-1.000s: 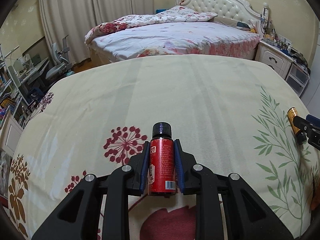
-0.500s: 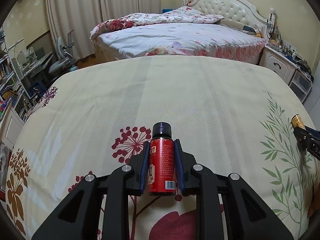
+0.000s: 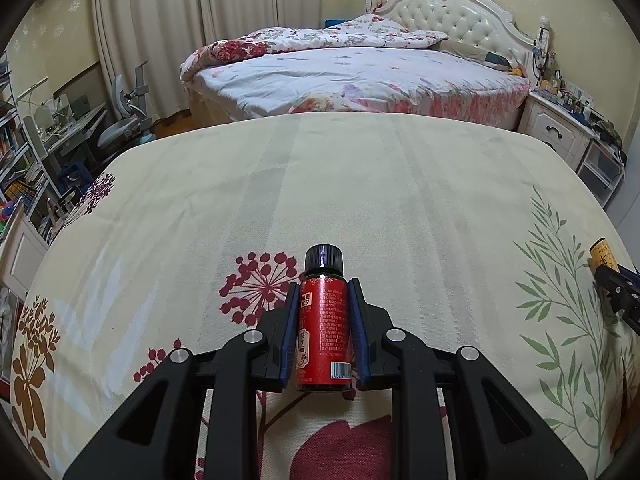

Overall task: Collect trash
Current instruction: 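Grasp the gold-labelled bottle with the right gripper while the left holds the red bottle, then carry the red bottle and gold bottle over the bin with both grippers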

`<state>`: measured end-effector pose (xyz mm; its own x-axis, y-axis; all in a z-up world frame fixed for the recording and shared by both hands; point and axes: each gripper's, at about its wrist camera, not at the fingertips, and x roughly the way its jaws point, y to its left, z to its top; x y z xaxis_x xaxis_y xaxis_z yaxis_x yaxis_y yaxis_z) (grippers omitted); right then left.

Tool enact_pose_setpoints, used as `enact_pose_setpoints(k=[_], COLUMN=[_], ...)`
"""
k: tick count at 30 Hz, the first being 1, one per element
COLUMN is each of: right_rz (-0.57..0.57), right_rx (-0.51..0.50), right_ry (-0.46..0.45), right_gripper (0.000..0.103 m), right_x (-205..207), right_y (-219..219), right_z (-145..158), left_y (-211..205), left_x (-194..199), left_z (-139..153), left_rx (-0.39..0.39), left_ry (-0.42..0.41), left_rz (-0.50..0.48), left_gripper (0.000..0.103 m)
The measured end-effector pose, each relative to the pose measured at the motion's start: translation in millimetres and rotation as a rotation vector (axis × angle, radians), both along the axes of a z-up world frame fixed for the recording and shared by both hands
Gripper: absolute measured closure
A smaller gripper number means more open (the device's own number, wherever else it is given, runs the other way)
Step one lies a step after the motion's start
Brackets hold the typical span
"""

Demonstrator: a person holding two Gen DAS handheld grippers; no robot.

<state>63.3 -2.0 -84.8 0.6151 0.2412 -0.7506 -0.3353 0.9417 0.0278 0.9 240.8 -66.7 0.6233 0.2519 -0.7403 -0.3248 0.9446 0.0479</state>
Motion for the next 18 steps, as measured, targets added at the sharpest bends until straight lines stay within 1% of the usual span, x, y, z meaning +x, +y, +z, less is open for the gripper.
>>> enact_pose_setpoints(k=[7,12,14,18], right_rz=[-0.011,-0.030,-0.037,-0.063], right_rx=[0.022,0.040,0.043,0.048], right_ry=[-0.029,-0.054,-0.069,-0.097], right_gripper=[0.080,0.080,0.080,0.080], right_x=[-18,-30,-36,-42], right_y=[-15,-30,-36,-50], right_z=[4,10,12,17], left_y=[-20,-42,-52,-77], left_x=[-3,-3,-3,1], left_z=[3,7,8,11], left_rx=[-0.007,-0.013,-0.032,-0.021], left_ry=[-0.023,-0.046,-0.061,-0.072], left_rz=[-0.030,-0.071,-0.097,-0.143], left_gripper=[0.078,0.078,0.078,0.078])
